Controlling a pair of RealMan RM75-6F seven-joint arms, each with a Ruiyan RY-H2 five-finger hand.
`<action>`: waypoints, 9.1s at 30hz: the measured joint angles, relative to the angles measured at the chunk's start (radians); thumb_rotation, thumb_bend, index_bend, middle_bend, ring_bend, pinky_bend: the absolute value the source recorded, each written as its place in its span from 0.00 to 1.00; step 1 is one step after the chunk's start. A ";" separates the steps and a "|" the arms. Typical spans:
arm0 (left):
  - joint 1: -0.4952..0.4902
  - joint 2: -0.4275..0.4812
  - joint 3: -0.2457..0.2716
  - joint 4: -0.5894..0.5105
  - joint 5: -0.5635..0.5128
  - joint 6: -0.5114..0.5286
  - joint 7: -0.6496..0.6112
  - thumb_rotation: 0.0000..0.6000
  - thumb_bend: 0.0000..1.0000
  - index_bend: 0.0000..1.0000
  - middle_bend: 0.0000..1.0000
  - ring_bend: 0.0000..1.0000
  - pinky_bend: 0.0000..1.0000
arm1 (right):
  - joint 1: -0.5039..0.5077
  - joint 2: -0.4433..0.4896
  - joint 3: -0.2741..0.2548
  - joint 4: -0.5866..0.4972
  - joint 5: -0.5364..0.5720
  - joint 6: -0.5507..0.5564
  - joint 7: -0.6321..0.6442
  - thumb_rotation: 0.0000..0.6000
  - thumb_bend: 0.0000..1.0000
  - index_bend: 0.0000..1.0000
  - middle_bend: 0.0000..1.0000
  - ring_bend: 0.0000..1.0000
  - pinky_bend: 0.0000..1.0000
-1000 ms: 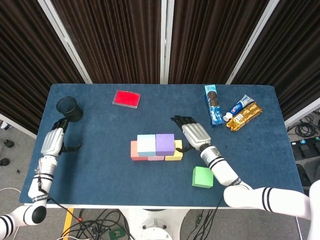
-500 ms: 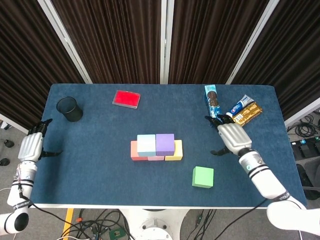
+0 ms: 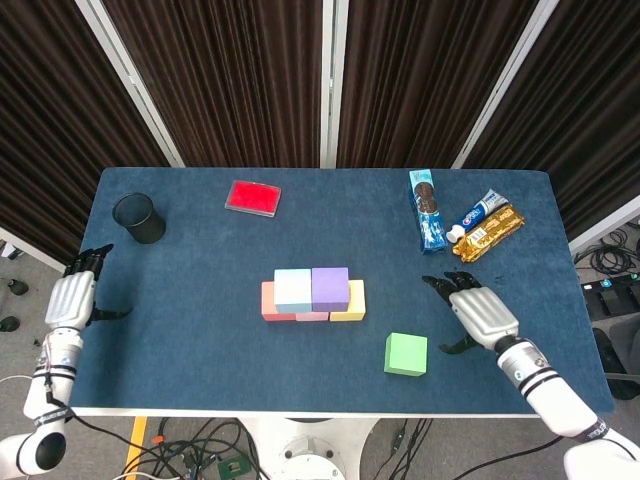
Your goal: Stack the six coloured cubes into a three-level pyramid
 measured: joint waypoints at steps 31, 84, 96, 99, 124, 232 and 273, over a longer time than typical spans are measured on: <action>0.012 -0.001 0.017 0.021 0.031 -0.017 -0.041 1.00 0.00 0.08 0.09 0.00 0.06 | -0.182 -0.367 -0.069 -0.010 -0.003 0.278 -0.466 1.00 0.10 0.00 0.25 0.00 0.00; 0.031 0.027 0.106 0.179 0.349 0.065 -0.401 1.00 0.00 0.08 0.09 0.00 0.07 | 0.557 -0.096 0.281 0.050 0.533 -0.190 -0.243 1.00 0.23 0.00 0.49 0.02 0.00; 0.023 0.018 0.113 0.194 0.347 0.055 -0.413 1.00 0.00 0.08 0.09 0.00 0.07 | 0.652 -0.074 0.239 0.099 0.541 -0.287 -0.208 1.00 0.23 0.00 0.48 0.02 0.00; 0.024 0.018 0.115 0.194 0.347 0.058 -0.418 1.00 0.00 0.08 0.09 0.00 0.07 | 0.683 -0.073 0.221 0.095 0.572 -0.269 -0.227 1.00 0.23 0.00 0.48 0.02 0.00; 0.026 0.012 0.137 0.212 0.363 0.065 -0.449 1.00 0.00 0.08 0.09 0.00 0.07 | 0.877 -0.169 0.115 0.041 0.873 -0.060 -0.397 1.00 0.23 0.00 0.48 0.02 0.00; 0.010 0.018 0.151 0.209 0.358 0.030 -0.476 1.00 0.00 0.08 0.09 0.00 0.07 | 0.874 -0.269 0.185 0.007 1.048 0.112 -0.557 1.00 0.20 0.00 0.51 0.03 0.00; 0.023 0.037 0.130 0.176 0.344 0.084 -0.444 1.00 0.00 0.08 0.09 0.00 0.07 | 0.690 0.024 0.187 -0.174 0.814 0.064 -0.413 1.00 0.00 0.00 0.00 0.00 0.00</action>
